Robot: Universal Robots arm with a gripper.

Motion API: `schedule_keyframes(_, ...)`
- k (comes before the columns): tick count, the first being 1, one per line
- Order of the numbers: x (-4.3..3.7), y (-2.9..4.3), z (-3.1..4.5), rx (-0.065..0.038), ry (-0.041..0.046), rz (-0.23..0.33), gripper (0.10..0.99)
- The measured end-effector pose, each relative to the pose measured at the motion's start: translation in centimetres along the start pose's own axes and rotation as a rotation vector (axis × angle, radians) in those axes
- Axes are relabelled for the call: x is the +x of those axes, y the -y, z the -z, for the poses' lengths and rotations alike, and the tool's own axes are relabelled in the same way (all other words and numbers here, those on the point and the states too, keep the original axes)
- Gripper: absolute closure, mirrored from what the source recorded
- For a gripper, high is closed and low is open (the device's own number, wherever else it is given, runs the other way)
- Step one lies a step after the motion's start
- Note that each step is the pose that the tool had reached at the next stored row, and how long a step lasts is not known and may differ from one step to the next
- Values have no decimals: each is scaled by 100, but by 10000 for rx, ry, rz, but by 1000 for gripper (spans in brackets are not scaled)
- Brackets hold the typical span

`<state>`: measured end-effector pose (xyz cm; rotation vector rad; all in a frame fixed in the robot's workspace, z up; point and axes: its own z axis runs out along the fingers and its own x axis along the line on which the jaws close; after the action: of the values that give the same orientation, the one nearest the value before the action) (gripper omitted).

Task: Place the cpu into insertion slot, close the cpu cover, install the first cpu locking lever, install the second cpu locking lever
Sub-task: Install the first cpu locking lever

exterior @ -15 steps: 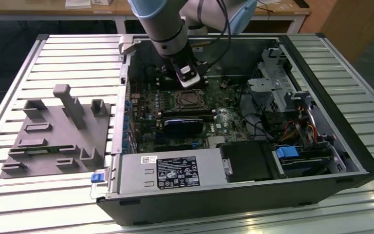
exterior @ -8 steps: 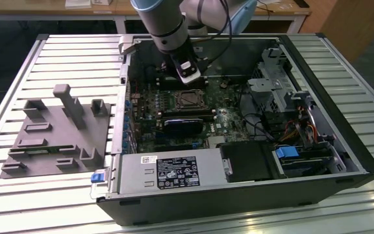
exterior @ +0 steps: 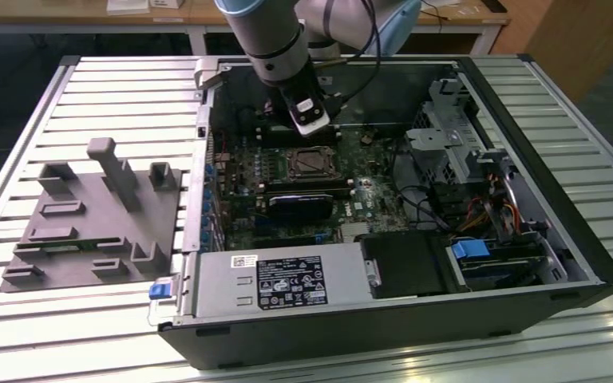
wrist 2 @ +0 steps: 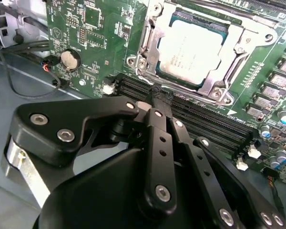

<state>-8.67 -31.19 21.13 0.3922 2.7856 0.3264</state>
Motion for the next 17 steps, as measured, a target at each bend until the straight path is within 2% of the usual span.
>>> schedule_keyframes(1,-4,-1,-2,38,-115,-22,984)
schedule_keyframes(6,-59,-14,-27,337,-949,-175,984)
schedule_keyframes(8,-83,-20,-35,489,-1229,-215,984)
schedule_keyframes(9,-95,-23,-39,582,-1341,-222,984)
schedule_keyframes(11,-110,-28,-45,826,-1489,-207,984)
schedule_keyframes(12,-112,-31,-48,949,-1533,-193,984)
schedule_keyframes(13,-112,-33,-49,1021,-1542,-182,984)
schedule_keyframes(17,-112,-32,-49,1025,-1540,-178,984)
